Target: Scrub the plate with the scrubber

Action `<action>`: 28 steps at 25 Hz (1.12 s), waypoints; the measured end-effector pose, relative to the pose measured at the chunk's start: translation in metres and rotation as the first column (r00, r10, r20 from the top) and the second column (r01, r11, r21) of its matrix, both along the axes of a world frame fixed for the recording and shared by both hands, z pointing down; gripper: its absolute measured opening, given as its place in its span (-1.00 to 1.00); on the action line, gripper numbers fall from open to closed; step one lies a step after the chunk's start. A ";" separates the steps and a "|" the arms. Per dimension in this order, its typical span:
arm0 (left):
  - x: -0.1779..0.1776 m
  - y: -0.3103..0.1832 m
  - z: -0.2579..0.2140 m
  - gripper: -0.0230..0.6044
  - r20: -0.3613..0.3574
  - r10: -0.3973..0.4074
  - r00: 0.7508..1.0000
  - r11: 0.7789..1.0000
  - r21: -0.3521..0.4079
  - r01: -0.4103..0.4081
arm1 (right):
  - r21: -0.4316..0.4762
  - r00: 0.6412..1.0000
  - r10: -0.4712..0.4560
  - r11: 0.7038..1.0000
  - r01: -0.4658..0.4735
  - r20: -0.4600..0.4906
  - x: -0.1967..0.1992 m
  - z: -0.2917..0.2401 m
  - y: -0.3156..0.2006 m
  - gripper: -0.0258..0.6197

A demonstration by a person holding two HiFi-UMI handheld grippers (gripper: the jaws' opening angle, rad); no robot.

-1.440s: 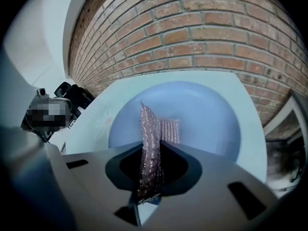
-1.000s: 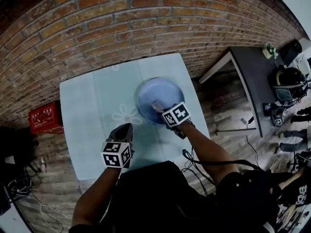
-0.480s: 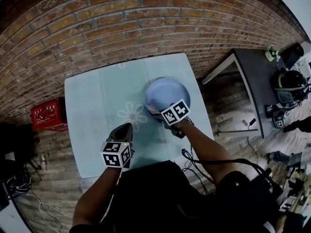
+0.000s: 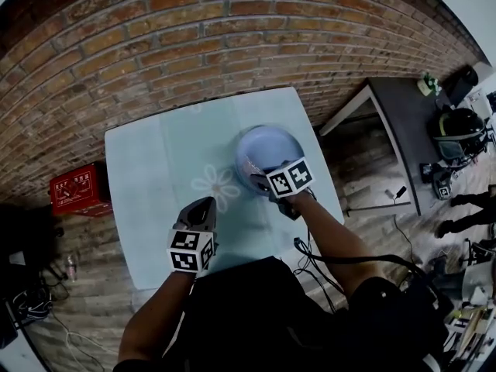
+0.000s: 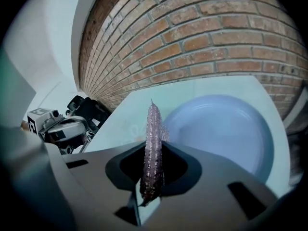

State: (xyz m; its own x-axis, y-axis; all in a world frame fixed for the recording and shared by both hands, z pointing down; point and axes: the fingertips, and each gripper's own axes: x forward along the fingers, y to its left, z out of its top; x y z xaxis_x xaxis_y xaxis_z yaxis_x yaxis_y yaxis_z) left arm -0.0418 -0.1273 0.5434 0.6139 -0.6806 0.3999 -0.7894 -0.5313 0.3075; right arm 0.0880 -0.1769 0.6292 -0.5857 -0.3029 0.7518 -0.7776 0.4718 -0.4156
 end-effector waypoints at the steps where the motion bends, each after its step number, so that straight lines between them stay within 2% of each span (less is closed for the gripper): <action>1: -0.001 0.000 -0.004 -0.90 0.005 0.006 1.000 1.000 0.015 -0.006 | 0.019 1.000 0.016 1.000 -0.016 0.002 0.001 -0.006 0.000 -0.70; 6: -0.016 -0.005 -0.022 -0.90 0.020 0.013 1.000 0.997 0.082 -0.014 | 0.142 0.993 0.114 0.983 -0.119 0.044 0.000 -0.053 0.004 -0.70; 9: -0.031 -0.018 -0.040 -0.90 0.040 -0.032 0.999 0.989 0.147 0.025 | 0.236 0.980 0.180 0.952 -0.196 0.085 -0.003 -0.088 0.007 -0.70; 12: -0.043 -0.023 -0.063 -0.90 0.002 -0.035 0.999 0.978 0.206 0.034 | 0.316 0.969 0.223 0.916 -0.246 0.110 -0.011 -0.120 0.014 -0.70; 16: -0.054 -0.024 -0.087 -0.90 -0.003 -0.010 1.000 0.964 0.266 0.010 | 0.421 0.966 0.236 0.869 -0.260 0.110 -0.020 -0.157 0.028 -0.70; 21: -0.070 -0.028 -0.128 -0.90 -0.020 -0.007 1.000 0.933 0.359 0.014 | 0.539 0.949 0.289 0.783 -0.310 0.127 -0.017 -0.203 0.039 -0.70; 25: -0.089 -0.021 -0.158 -0.90 -0.016 -0.045 0.999 0.908 0.417 0.048 | 0.633 0.961 0.261 0.729 -0.260 0.094 -0.020 -0.230 0.047 -0.70; 28: -0.105 -0.018 -0.178 -0.90 -0.027 -0.121 0.992 0.893 0.433 0.121 | 0.670 0.967 0.240 0.704 -0.238 0.091 -0.018 -0.247 0.051 -0.70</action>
State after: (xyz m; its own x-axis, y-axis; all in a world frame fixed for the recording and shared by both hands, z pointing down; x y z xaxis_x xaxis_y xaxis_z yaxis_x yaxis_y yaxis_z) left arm -0.1472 -0.1449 0.3659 0.5154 -0.8556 0.0483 -0.8563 -0.5119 0.0684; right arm 0.0703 -0.1256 0.3824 -0.4216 -0.8564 0.2981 -0.9038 0.4236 -0.0612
